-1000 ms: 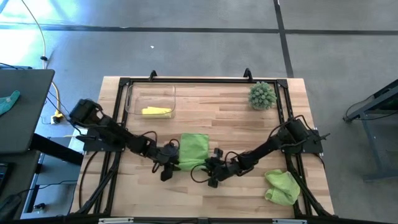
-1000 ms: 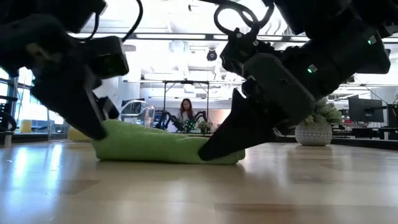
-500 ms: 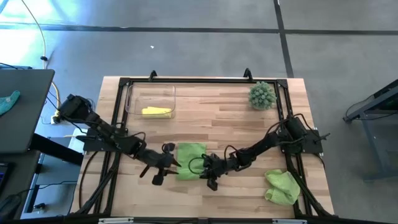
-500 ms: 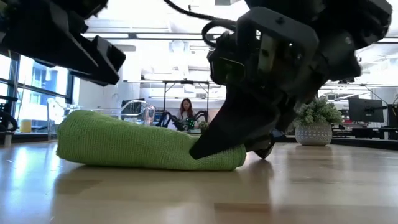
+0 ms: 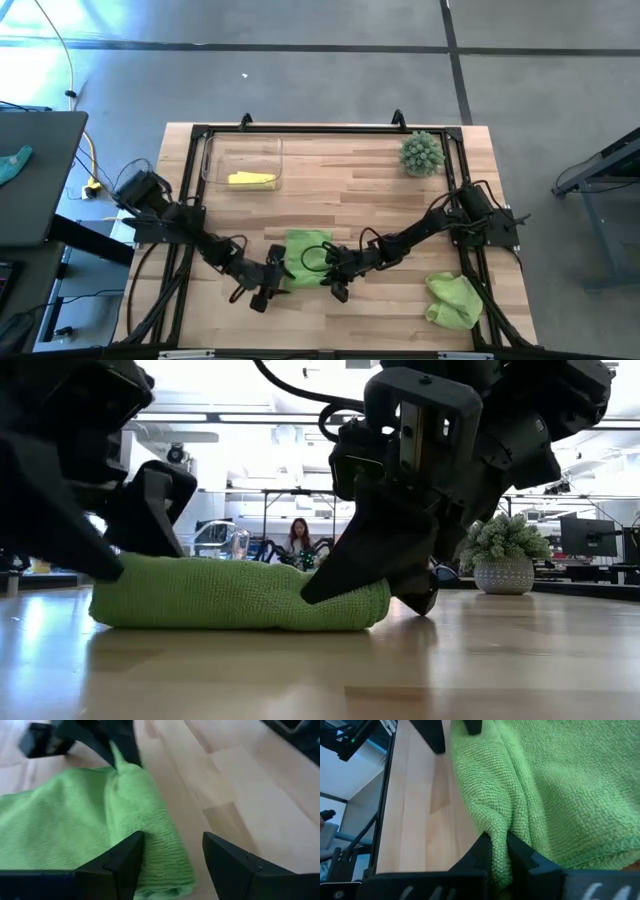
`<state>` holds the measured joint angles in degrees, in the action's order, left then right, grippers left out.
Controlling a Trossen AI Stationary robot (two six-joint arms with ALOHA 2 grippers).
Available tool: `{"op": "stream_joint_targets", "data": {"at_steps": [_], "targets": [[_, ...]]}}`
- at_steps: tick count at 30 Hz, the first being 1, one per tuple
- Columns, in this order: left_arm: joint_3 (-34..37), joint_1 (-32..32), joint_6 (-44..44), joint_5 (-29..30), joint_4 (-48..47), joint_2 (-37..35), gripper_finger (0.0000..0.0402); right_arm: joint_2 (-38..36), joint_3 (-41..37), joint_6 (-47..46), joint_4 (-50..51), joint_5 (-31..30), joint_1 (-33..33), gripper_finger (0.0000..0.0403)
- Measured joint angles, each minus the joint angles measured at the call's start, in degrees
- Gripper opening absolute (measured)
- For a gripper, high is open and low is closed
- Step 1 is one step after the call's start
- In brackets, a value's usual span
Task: Roll microfiber towels into tight, uniform cylinder then place into a basket
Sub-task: Roll the green microfiber cloth
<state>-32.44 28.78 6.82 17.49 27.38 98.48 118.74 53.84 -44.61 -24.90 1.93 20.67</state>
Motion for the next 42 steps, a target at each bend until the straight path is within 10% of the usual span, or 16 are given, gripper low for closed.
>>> {"op": "stream_joint_targets", "data": {"at_steps": [13,29,42], "targets": [[-4.35,-2.52,17.76,2.02,-0.65,7.67,0.0163,-0.52,-0.17,3.48,0.04,0.37,1.15,0.0015],[-4.29,-6.98,42.19,-11.25,-2.21,7.34,0.0024,-16.5,-0.63,20.14,19.6,1.33,1.98,0.0116],[-4.29,-9.27,45.97,-12.49,-2.04,7.26,0.0038,-11.24,-0.42,46.15,9.63,-17.9,10.97,0.0119]]}}
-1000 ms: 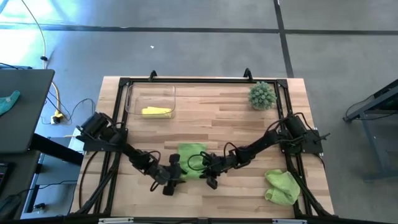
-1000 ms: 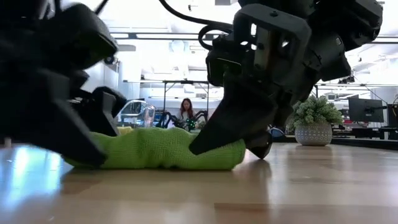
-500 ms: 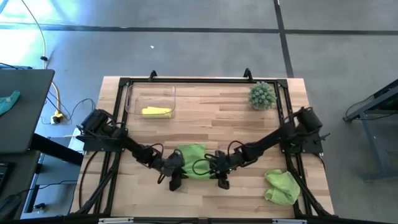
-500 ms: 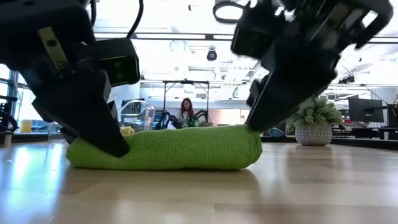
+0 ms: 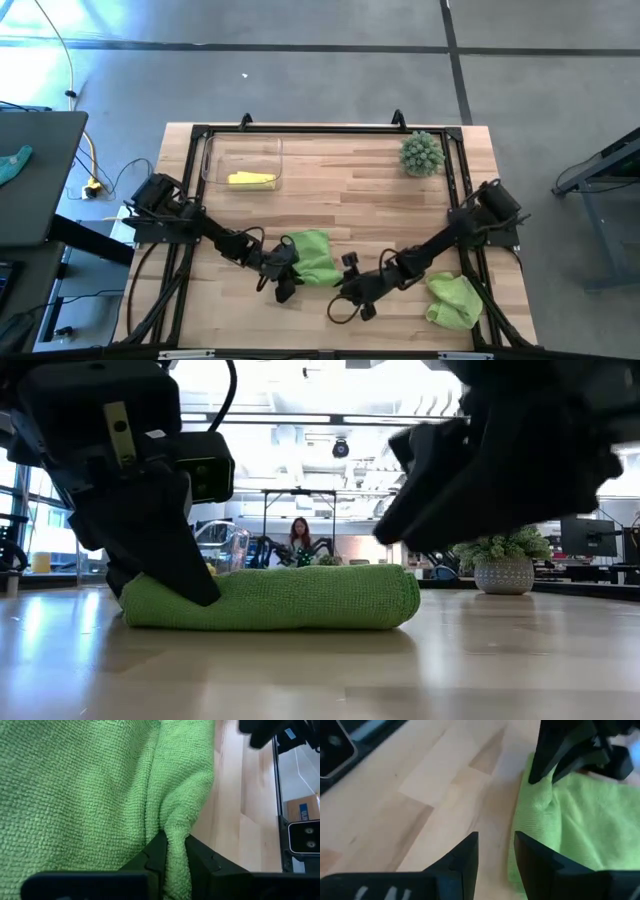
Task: Roll microfiber towels into tight, uniform cylinder then place into a basket
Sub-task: Roll the green microfiber cloth
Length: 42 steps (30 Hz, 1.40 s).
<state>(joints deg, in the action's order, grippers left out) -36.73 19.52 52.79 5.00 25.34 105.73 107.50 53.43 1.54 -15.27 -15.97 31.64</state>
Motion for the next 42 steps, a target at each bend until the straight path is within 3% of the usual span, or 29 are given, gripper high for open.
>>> {"op": "stream_joint_targets", "data": {"at_steps": [7,18,24,31,35,42], "targets": [[-0.04,0.02,0.15,0.03,0.57,0.0,0.0038,3.85,0.02,-1.26,-1.62,-1.67,-1.4,0.0119],[-0.04,0.06,0.33,0.15,0.75,0.0,0.0038,3.81,0.09,-1.09,-4.11,-2.92,-3.82,0.0122],[-0.04,0.06,0.49,0.17,0.82,0.0,0.0038,3.81,0.09,-1.15,-3.93,-2.52,-5.71,0.0165],[0.0,0.06,0.66,0.19,1.18,0.0,0.0038,3.81,0.09,-0.12,-3.91,1.84,-8.53,0.0212],[0.0,0.06,0.66,0.19,1.23,-0.01,0.0038,4.54,0.17,0.4,-4.08,5.3,-10.05,0.021],[0.29,0.03,0.12,-0.58,0.8,-2.36,0.0039,8.94,0.44,-0.1,-5.3,5.88,-11.13,0.0196]]}}
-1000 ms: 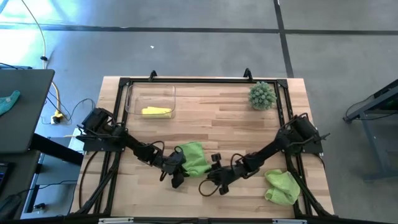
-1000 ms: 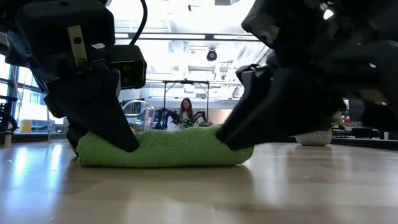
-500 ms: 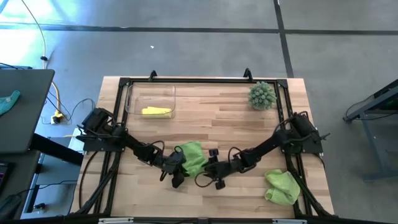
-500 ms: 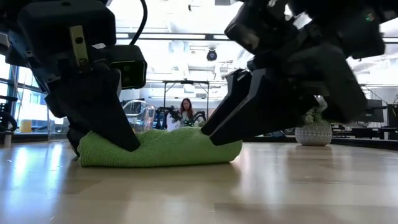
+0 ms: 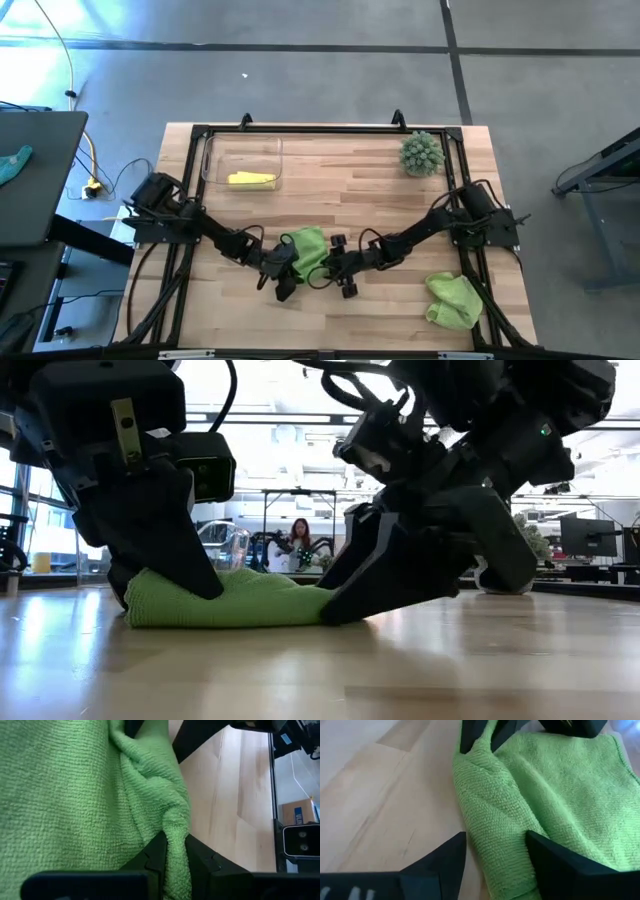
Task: Roll microfiber towels into tight, uniform cylinder then place into a basket
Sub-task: Roll the green microfiber cloth
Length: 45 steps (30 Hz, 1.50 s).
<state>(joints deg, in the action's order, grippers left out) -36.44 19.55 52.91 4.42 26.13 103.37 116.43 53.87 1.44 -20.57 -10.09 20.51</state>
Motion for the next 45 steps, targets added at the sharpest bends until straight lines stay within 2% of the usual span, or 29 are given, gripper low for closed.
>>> {"op": "stream_joint_targets", "data": {"at_steps": [6,11,16,21,25,28,33,40,45], "targets": [[0.02,-0.07,-3.21,-1.92,-6.74,-4.63,0.0056,0.9,0.12,-7.05,0.97,-0.35,-0.04,0.0164],[-0.09,-0.04,-5.44,-2.01,-18.74,-8.32,0.0098,0.9,0.13,-13.15,1.18,-0.27,-0.25,0.0105],[0.15,0.11,-10.47,-1.62,-27.58,-12.88,0.0134,0.83,0.07,-19.86,1.27,2.28,-0.93,0.0041],[-0.01,0.75,-15.85,-0.22,-29.23,-19.94,0.0146,0.73,0.02,-26.07,0.88,9.07,-2.4,0.0011],[-0.03,3.75,-22.4,7.1,-24.57,-22.25,0.0146,0.76,0.02,-31.85,0.42,14.66,-3.86,0.0012],[-0.07,6.83,-29.47,14.04,-18.67,-21.36,0.0146,0.86,0.0,-36.81,0.07,18.28,-4.92,0.0015],[-0.17,10.59,-35.92,21.28,-10.03,-15.91,0.015,0.84,-0.02,-40.18,-0.01,20.88,-6.1,0.0016],[-0.14,12.02,-35.11,25.91,-6.74,-6.08,0.0172,0.84,-0.02,-40.49,-0.1,21.0,-6.54,0.0016],[-0.15,11.64,-33.96,26.36,-3.08,-0.14,0.0181,0.84,-0.02,-40.6,-0.11,20.88,-6.58,0.0016]]}}
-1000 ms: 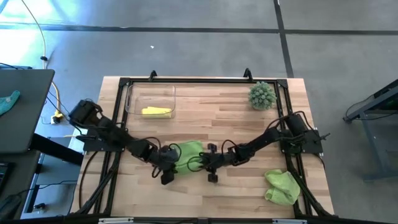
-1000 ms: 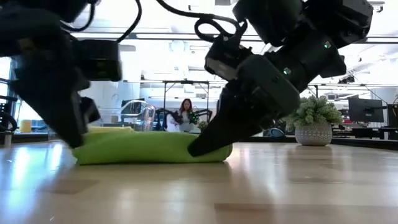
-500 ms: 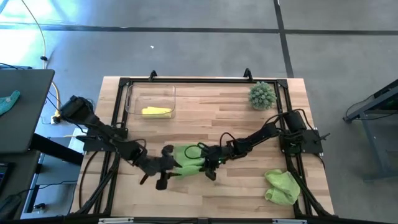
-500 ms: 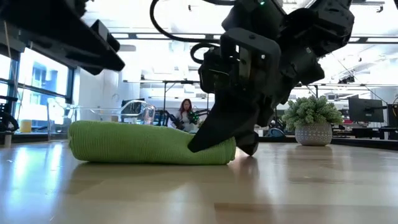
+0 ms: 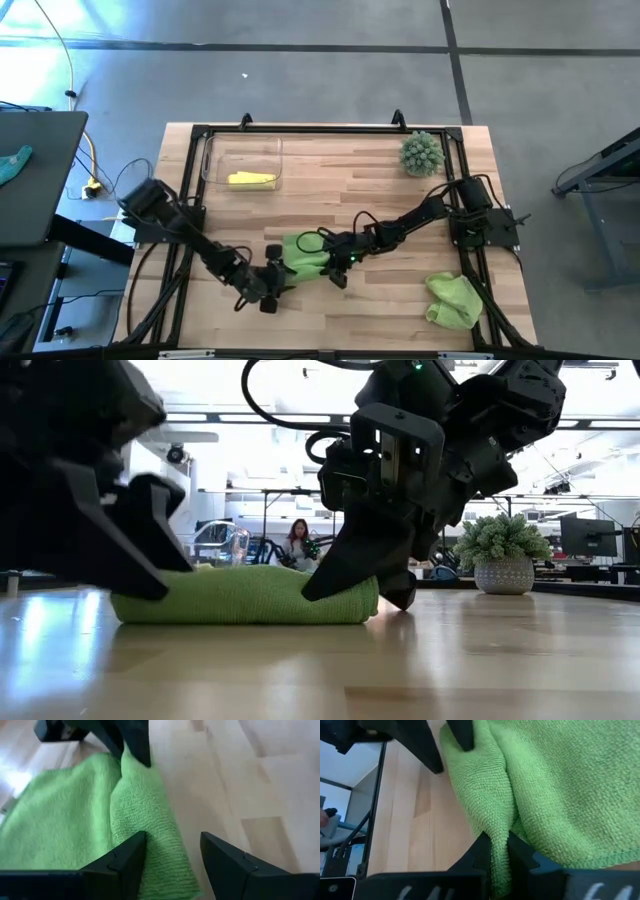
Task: Roll microfiber towels into tight, uniform cylinder then place into a basket
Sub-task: Roll the green microfiber cloth
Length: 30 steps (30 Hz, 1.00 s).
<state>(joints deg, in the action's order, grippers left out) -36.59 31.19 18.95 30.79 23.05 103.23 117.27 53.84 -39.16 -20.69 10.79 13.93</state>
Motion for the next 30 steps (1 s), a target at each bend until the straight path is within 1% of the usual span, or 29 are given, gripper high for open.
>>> {"op": "stream_joint_targets", "data": {"at_steps": [3,6,9,10,13,15,17,20,22,24,26,30], "targets": [[-0.06,-0.76,3.13,0.41,0.78,1.69,0.0175,0.0,0.01,0.37,0.02,-0.06,0.0,0.0016],[-0.14,-2.25,8.39,0.46,-0.15,2.05,0.0157,0.0,-0.03,1.06,-0.29,-0.26,0.33,0.0018],[-0.26,-4.26,14.83,0.04,-2.79,1.83,0.013,-0.32,-0.24,2.78,-0.81,-0.5,0.76,0.0034],[-0.27,-4.99,16.8,-0.97,-3.72,1.5,0.0121,-0.67,-0.28,3.61,-0.83,-0.5,0.9,0.0043],[-0.16,-7.84,20.94,-7.45,-4.92,1.06,0.0093,-2.04,-0.37,6.0,-0.29,-0.08,0.99,0.0073],[-0.27,-9.65,22.94,-13.73,-4.3,0.98,0.0075,-3.37,-0.56,7.99,0.96,0.43,1.04,0.0089],[-0.27,-11.42,24.73,-20.02,-3.23,0.97,0.0059,-5.15,-0.57,11.57,3.28,0.46,1.07,0.01],[-0.27,-13.91,26.25,-28.85,-1.98,1.03,0.0041,-8.97,-0.67,17.61,8.51,-0.17,1.1,0.0106],[-0.23,-15.12,26.67,-33.85,-1.47,1.12,0.0034,-12.05,-0.66,20.4,12.5,-2.19,1.7,0.0107],[-0.17,-16.0,26.58,-36.17,-1.26,1.13,0.0032,-14.93,-0.66,23.29,15.73,-5.82,3.08,0.0108],[-0.16,-16.45,26.59,-36.5,-1.25,1.13,0.0032,-16.92,-0.65,28.28,16.6,-9.93,5.7,0.0108],[-0.16,-16.99,26.65,-36.79,-1.25,1.13,0.0037,-17.08,-0.55,39.76,12.6,-17.93,11.95,0.0108]]}}
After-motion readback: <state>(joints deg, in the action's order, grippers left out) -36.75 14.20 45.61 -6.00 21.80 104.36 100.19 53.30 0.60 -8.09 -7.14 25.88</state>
